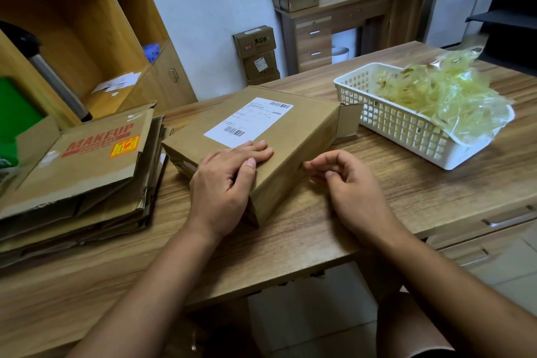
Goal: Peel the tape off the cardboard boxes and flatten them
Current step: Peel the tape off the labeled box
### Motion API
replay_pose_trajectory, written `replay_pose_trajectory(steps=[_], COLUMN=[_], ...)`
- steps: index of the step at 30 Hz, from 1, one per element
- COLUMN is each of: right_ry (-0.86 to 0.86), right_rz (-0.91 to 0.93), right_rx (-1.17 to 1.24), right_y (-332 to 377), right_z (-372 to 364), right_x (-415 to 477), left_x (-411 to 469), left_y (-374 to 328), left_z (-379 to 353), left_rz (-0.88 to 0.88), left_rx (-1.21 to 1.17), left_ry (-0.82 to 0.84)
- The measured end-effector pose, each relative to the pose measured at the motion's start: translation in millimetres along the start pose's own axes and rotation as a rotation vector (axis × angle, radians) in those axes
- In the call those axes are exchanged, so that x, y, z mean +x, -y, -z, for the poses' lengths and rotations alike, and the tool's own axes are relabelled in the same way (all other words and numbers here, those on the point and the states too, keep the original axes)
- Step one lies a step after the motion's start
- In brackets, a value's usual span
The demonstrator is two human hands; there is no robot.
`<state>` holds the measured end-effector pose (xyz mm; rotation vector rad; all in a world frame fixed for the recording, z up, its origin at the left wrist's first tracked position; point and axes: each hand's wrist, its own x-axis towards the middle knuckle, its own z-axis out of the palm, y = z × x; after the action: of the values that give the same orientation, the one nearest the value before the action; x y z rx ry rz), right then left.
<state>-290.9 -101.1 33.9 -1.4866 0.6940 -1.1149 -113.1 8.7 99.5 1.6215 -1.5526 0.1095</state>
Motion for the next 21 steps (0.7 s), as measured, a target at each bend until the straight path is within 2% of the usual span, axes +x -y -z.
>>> replay_pose_trajectory(steps=[7, 12, 21], right_ry=[0.035, -0.043, 0.018], right_rz=[-0.005, -0.019, 0.018], right_rx=[-0.094, -0.011, -0.099], right_y=[4.1, 5.1, 6.6], right_z=[-2.0, 0.5, 1.1], right_x=[-2.3, -1.3, -4.6], left_x=[-0.2, -0.6, -1.2], left_y=[0.0, -0.4, -3.2], left_z=[0.0, 0.4, -1.4], left_rz=[0.000, 0.001, -0.006], left_rx=[-0.006, -0.004, 0.003], left_ry=[0.000, -0.002, -0.025])
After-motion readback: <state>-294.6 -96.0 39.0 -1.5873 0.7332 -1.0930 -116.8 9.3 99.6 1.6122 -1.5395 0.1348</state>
